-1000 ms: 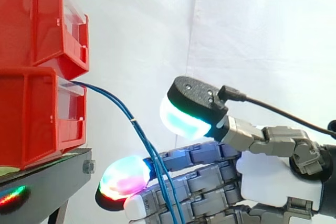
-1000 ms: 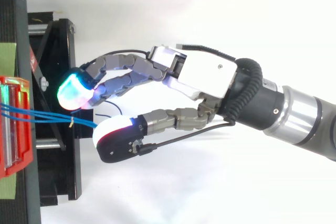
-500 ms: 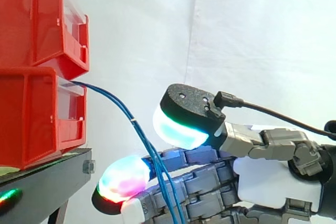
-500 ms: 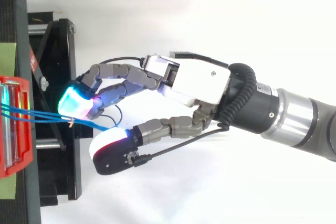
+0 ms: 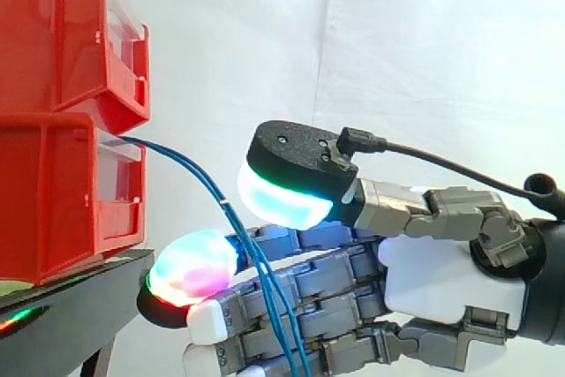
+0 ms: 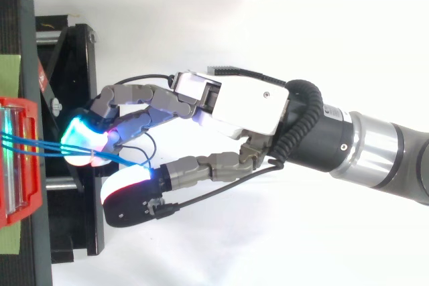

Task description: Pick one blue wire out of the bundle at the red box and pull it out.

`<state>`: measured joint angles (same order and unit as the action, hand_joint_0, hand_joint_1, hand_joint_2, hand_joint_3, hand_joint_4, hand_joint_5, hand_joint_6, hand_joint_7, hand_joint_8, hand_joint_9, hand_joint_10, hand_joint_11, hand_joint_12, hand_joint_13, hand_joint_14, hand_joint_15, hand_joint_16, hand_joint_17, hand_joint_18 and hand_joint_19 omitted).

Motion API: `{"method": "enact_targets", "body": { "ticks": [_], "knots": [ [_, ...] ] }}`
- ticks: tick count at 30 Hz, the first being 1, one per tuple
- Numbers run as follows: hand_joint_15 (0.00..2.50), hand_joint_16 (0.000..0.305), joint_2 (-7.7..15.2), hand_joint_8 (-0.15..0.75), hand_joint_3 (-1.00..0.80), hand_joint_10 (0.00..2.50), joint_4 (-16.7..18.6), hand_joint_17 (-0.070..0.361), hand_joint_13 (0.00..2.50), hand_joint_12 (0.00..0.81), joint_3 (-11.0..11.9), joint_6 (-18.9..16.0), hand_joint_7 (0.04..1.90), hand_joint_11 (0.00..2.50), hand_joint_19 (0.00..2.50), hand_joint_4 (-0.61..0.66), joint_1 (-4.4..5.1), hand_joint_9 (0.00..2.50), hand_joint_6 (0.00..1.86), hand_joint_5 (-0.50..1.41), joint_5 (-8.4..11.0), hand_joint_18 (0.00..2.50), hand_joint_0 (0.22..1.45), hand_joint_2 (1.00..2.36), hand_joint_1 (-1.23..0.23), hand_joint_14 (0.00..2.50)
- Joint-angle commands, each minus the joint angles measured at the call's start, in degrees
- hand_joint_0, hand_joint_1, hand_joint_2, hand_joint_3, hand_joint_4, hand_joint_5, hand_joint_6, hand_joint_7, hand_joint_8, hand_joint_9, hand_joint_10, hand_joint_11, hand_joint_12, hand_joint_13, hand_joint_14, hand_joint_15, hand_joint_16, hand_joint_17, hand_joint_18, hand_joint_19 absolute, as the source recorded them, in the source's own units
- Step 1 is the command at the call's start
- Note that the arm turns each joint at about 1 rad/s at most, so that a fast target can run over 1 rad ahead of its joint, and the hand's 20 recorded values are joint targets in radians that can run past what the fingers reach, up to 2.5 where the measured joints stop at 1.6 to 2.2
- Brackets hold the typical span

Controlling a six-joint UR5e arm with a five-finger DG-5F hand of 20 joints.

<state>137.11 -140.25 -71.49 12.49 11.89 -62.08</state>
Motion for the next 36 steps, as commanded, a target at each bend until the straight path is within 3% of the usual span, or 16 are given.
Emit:
{"method": "enact_targets", "body": {
  "ticks": [1, 20, 24, 29, 36],
  "knots": [
    [0.32, 0.057, 0.00, 0.330, -0.34, 0.01, -0.64, 0.128, 0.58, 0.435, 0.29, -0.01, 1.14, 0.38, 0.42, 0.28, -0.02, 0.60, 0.63, -0.15, -0.24, 0.58, 0.60, 1.01, -0.70, 0.01],
    [0.31, 0.057, -0.44, 0.336, -0.20, 0.01, -1.34, 0.129, 0.59, 0.434, 0.29, -0.71, 0.95, 0.40, 0.41, 0.26, -0.46, 0.57, 0.82, -0.20, -1.47, 0.60, 0.62, 1.02, -0.69, 0.01],
    [0.32, 0.057, -0.79, 0.336, -0.18, 0.01, -4.77, 0.129, 0.59, 0.434, 0.29, -1.51, 0.94, 0.39, 0.41, 0.27, -0.81, 0.57, 0.83, -0.21, -2.87, 0.60, 0.61, 1.02, -0.68, 0.01],
    [0.32, 0.057, -1.23, 0.339, -0.20, 0.01, -6.96, 0.129, 0.59, 0.434, 0.29, -1.59, 0.93, 0.40, 0.41, 0.29, -1.08, 0.56, 0.85, -0.21, -3.14, 0.61, 0.61, 1.02, -0.68, 0.01],
    [0.33, 0.058, -1.49, 0.344, -0.30, 0.01, -8.37, 0.130, 0.60, 0.436, 0.29, -1.95, 0.91, 0.42, 0.42, 0.30, -1.61, 0.56, 0.89, -0.22, -4.54, 0.61, 0.59, 1.01, -0.70, 0.01]
  ]
}}
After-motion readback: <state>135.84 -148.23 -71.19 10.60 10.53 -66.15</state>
